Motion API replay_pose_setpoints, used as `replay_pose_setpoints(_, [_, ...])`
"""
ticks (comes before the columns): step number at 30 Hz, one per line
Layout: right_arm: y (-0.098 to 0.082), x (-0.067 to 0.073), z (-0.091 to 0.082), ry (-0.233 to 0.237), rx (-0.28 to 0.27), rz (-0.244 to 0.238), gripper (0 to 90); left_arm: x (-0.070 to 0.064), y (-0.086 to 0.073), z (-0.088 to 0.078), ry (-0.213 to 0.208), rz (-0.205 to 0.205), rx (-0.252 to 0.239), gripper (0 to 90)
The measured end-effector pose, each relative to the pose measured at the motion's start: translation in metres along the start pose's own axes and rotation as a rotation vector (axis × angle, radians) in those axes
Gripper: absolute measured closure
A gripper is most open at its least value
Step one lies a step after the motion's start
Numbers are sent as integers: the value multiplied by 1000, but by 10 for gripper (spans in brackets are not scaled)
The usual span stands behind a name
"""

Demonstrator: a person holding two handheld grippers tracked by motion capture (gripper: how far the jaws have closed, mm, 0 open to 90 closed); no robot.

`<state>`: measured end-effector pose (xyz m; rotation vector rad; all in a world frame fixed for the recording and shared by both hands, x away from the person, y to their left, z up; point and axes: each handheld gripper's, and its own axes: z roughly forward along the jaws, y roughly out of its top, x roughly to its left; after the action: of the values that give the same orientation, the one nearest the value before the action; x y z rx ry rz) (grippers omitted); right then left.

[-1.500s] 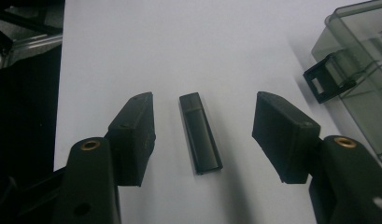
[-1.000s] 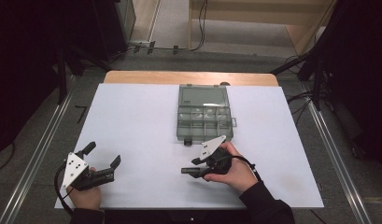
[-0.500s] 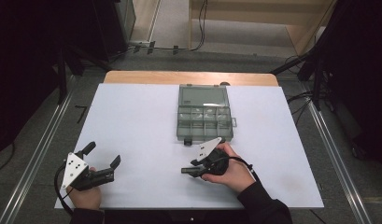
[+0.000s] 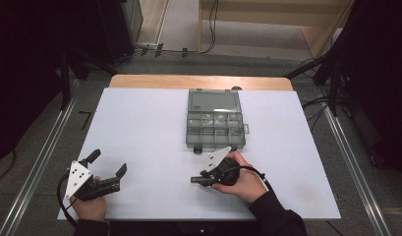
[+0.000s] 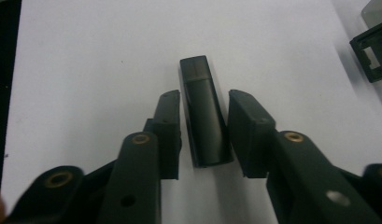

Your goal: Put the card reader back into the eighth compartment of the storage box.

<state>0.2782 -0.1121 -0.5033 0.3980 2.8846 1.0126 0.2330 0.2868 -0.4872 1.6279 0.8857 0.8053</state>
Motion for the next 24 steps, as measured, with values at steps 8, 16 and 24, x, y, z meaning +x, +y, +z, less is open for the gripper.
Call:
replay_pose_setpoints(8, [0, 0, -2, -18, -5, -5, 710, 0, 0, 0, 0, 0, 1, 22])
replay_pose_setpoints(16, [-1, -3, -10, -27, -36, 17, 711, 0, 0, 0, 0, 1, 1, 23])
replay_pose_setpoints(24, [-1, -6, -17, -21, -60, 35, 711, 0, 0, 0, 0, 0, 1, 23])
